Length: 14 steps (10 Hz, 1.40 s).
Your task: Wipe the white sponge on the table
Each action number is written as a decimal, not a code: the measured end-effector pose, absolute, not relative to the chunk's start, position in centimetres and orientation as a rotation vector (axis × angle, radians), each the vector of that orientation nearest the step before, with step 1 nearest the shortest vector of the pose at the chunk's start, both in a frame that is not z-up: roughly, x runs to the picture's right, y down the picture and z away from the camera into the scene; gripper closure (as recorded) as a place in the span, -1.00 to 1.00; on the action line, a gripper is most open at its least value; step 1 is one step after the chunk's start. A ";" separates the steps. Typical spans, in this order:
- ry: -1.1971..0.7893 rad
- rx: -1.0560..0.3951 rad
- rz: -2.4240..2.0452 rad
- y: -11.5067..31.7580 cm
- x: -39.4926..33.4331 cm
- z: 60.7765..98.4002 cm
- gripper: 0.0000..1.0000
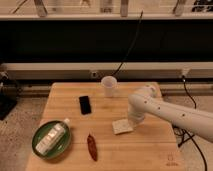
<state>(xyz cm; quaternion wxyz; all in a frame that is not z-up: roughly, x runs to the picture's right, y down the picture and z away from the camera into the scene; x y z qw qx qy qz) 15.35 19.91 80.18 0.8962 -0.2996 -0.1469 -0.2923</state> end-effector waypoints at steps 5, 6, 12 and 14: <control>-0.324 -0.608 -0.617 18.7 13.6 80.7 -0.60; -0.318 -0.615 -0.630 18.8 13.3 81.2 -0.60; -0.292 -0.658 -0.665 19.8 13.4 82.9 -0.60; -0.307 -0.671 -0.658 20.2 13.5 83.5 -0.60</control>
